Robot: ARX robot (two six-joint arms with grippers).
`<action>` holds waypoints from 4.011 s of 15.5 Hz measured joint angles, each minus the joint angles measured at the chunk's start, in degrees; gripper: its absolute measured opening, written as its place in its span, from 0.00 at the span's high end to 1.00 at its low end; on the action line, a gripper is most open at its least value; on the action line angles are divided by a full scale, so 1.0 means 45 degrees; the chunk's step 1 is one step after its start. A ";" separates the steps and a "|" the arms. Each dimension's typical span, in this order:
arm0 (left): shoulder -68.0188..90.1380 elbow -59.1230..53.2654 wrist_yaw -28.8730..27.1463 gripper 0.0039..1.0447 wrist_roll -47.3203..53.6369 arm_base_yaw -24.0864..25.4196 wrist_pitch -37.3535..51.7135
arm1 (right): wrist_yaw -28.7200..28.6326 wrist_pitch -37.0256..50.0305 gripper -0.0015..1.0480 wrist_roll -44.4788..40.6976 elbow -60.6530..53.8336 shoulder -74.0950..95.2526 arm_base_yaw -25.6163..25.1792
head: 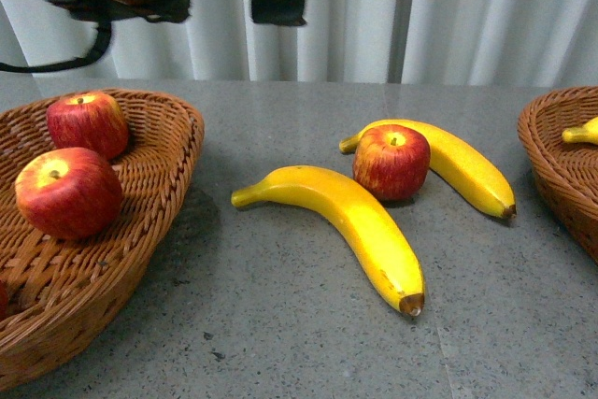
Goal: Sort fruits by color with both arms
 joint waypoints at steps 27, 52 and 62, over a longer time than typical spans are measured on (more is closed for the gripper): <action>0.6484 0.4979 0.2686 0.16 0.4512 -0.1642 -0.2463 | 0.0000 0.0000 0.06 0.0000 0.0000 0.0000 0.0000; 0.0763 -0.1549 -0.2239 0.17 -0.2108 0.2234 0.0719 | 0.0000 0.0000 0.06 -0.0005 0.0000 0.0000 0.0000; -0.3769 -0.2696 -0.3351 0.06 -0.1486 -0.0233 0.2137 | 0.0000 -0.0005 0.06 0.0000 0.0000 0.0000 0.0000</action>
